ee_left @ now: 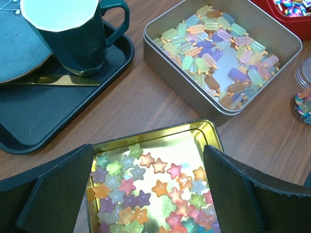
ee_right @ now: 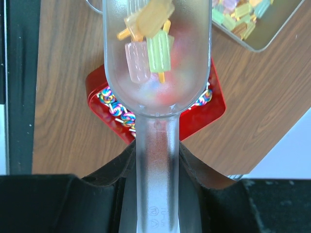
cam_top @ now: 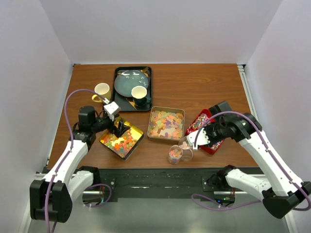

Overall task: Pack the candies
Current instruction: Place the fake candies in the packing bottle.

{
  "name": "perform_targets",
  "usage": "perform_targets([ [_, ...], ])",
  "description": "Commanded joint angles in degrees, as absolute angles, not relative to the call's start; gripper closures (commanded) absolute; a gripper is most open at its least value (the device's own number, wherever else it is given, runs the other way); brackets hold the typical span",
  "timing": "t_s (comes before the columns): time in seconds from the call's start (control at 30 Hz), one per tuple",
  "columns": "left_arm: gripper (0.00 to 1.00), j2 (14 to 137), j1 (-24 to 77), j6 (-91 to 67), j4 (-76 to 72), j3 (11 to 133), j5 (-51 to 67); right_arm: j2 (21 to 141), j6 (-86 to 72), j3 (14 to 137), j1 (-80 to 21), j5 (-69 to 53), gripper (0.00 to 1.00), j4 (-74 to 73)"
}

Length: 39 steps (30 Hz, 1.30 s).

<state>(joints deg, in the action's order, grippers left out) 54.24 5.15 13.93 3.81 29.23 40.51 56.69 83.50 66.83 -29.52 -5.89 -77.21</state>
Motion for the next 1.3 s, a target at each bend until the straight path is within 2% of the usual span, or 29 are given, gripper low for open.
perform_targets([
  [0.0,0.00,54.2,4.0,12.7,0.9,28.7,41.6,56.8,83.8,68.7,-33.7,-2.8,1.00,-90.6],
  [0.6,0.00,55.5,3.6,12.2,-2.9,28.4,41.9,58.4,87.0,70.8,-38.6,4.8,1.00,-90.7],
  [0.97,0.00,60.6,3.6,11.8,-5.7,29.4,42.2,58.4,86.8,71.6,-41.4,8.4,1.00,-90.6],
  [1.07,0.00,62.0,3.6,11.9,-5.9,30.3,43.1,59.3,82.3,72.5,-41.2,8.5,1.00,-89.2],
  [1.27,0.00,62.4,4.2,15.4,-1.2,34.3,42.8,60.6,56.9,72.1,-35.9,5.0,1.00,-77.1],
])
